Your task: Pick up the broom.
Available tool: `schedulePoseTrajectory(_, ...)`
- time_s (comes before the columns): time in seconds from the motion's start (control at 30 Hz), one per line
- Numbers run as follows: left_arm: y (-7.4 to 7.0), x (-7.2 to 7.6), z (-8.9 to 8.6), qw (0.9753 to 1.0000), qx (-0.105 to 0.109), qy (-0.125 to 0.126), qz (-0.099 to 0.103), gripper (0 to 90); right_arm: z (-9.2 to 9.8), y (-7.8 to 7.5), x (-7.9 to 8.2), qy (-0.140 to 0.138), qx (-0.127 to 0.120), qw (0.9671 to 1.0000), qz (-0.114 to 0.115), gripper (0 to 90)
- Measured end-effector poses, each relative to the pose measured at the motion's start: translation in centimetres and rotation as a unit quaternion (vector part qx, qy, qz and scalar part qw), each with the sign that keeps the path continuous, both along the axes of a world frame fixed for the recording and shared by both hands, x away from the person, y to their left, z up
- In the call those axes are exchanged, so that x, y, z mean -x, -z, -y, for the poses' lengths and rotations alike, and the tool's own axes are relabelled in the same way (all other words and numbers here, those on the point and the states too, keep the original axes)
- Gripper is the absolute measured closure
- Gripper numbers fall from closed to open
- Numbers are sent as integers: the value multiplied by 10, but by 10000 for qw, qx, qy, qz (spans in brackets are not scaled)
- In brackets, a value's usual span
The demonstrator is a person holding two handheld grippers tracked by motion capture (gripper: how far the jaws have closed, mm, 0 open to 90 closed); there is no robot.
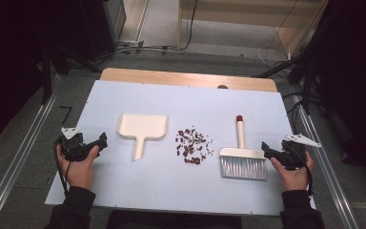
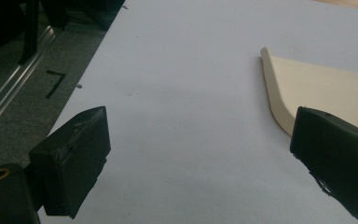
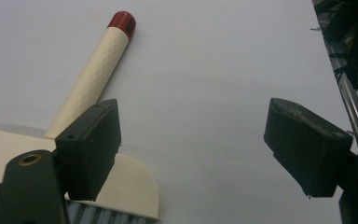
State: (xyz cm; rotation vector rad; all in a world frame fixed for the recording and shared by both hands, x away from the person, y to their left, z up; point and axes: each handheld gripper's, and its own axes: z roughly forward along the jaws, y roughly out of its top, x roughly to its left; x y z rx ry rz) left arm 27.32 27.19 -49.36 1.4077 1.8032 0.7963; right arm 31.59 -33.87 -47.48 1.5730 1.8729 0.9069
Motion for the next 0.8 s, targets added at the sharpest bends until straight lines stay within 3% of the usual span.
schedulePoseTrajectory(0.8,1,0,2,10000,-17,45,-5,59,-15,-3,-14,-135,-10,9999,68,173)
